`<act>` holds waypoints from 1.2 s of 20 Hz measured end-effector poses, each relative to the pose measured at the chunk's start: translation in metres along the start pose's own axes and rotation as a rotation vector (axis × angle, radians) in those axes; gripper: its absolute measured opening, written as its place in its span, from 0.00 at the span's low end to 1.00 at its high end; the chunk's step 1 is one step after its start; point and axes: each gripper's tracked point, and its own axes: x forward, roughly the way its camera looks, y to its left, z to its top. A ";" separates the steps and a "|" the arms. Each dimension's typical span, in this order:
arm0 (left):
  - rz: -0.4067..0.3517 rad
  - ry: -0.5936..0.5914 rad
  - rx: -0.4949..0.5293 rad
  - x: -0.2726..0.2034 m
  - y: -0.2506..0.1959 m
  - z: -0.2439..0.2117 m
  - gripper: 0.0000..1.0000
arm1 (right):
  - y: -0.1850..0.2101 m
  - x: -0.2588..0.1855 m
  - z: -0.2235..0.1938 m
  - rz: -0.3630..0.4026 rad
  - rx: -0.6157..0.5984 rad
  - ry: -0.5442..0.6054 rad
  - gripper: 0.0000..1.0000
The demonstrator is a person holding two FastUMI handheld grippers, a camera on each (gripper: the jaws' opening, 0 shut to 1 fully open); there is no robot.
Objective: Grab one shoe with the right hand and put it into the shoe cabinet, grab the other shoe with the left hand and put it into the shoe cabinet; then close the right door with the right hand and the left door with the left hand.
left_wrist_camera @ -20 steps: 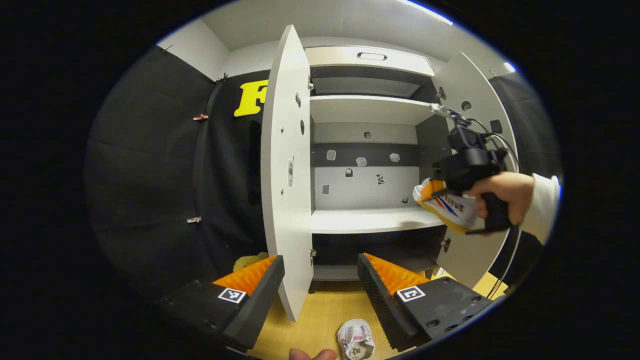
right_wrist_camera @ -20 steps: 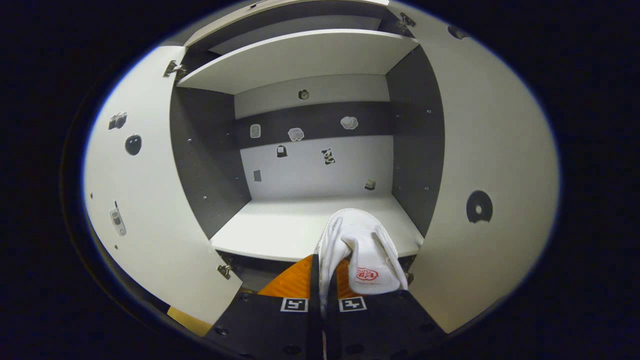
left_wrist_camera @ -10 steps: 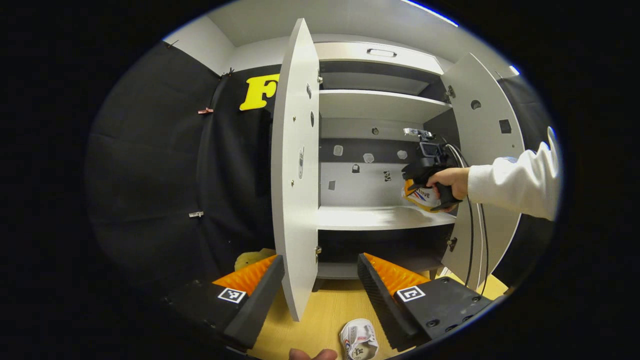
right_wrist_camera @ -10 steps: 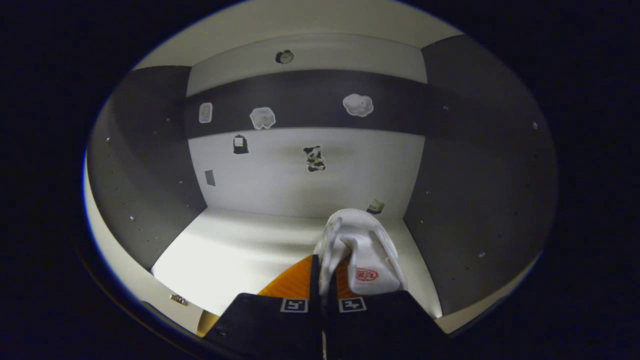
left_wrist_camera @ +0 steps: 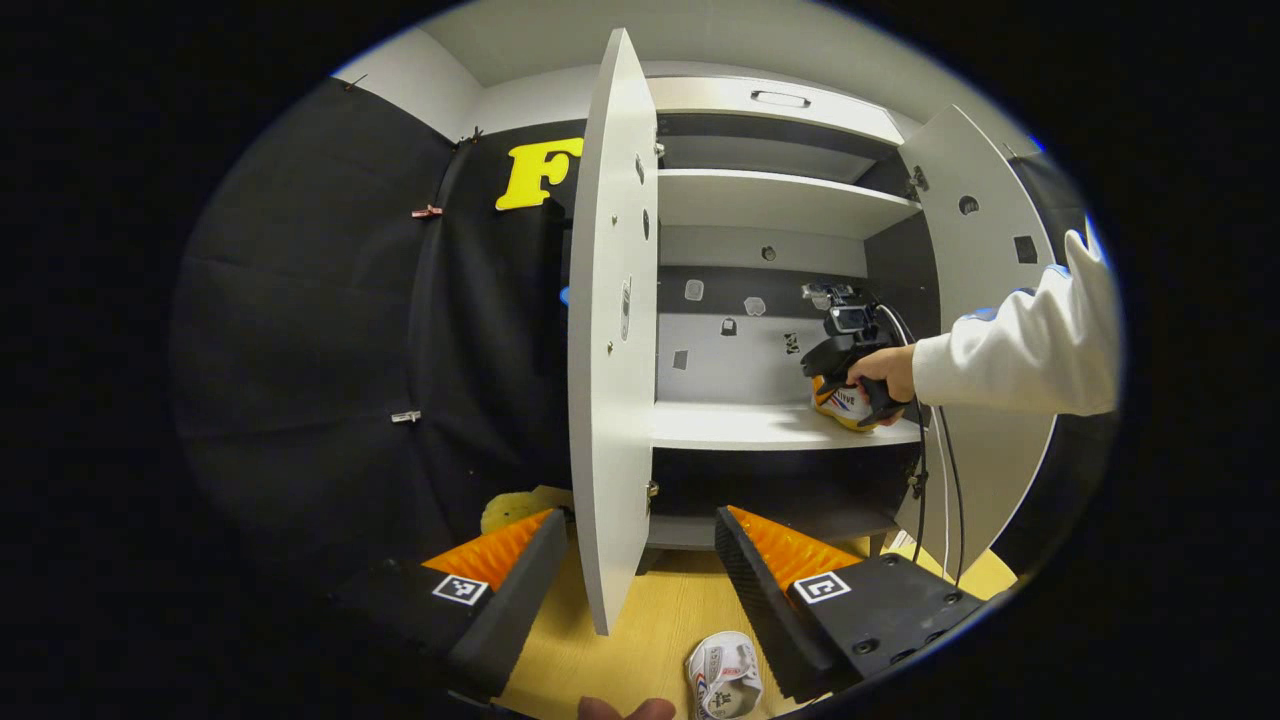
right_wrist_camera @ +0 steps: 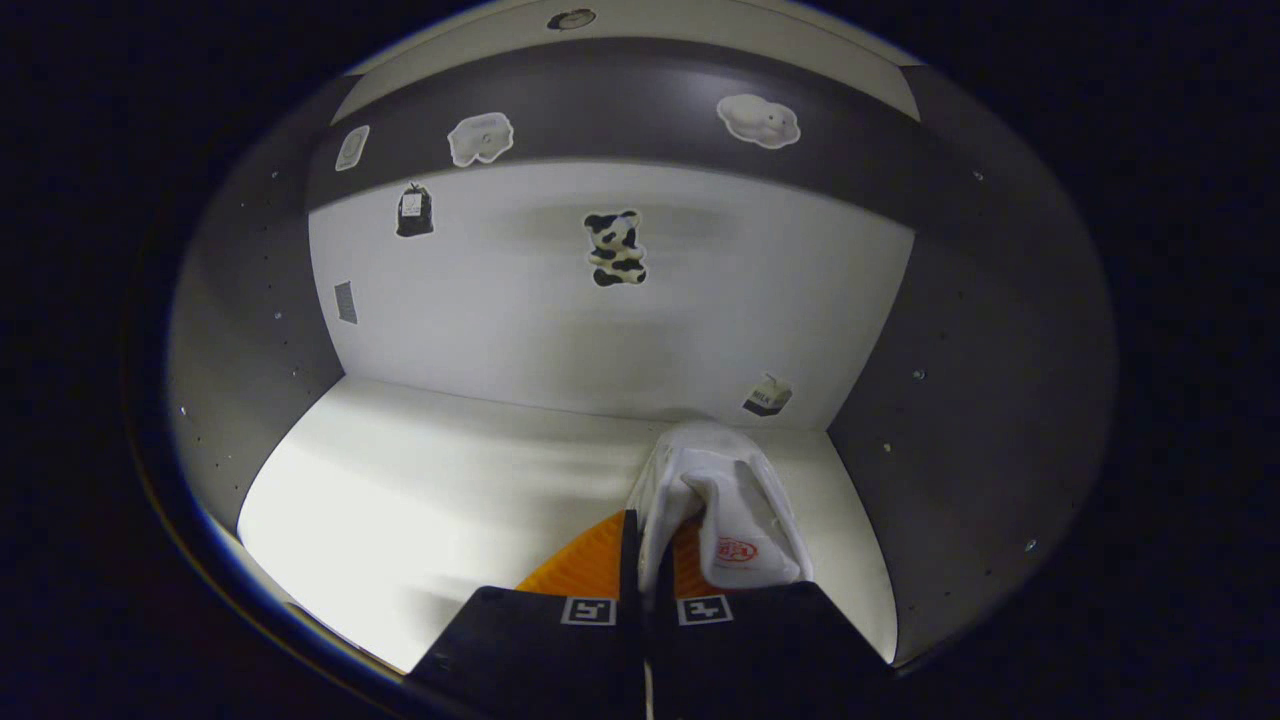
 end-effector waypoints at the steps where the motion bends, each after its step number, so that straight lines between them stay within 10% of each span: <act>1: 0.002 -0.002 0.004 -0.001 -0.001 0.000 0.94 | 0.001 0.003 0.001 -0.009 -0.013 -0.001 0.09; 6: -0.003 -0.021 0.004 -0.008 -0.006 0.007 0.94 | 0.002 -0.011 -0.004 -0.025 -0.059 0.001 0.30; 10: -0.013 -0.031 -0.008 -0.016 -0.010 0.010 0.94 | 0.014 -0.042 -0.004 0.025 -0.042 -0.027 0.80; 13: -0.020 -0.047 -0.009 -0.026 -0.014 0.014 0.95 | 0.018 -0.069 0.000 0.044 -0.025 -0.079 0.97; 24: -0.046 -0.064 -0.027 -0.041 -0.010 0.007 0.94 | 0.023 -0.249 -0.006 0.156 0.066 -0.408 0.98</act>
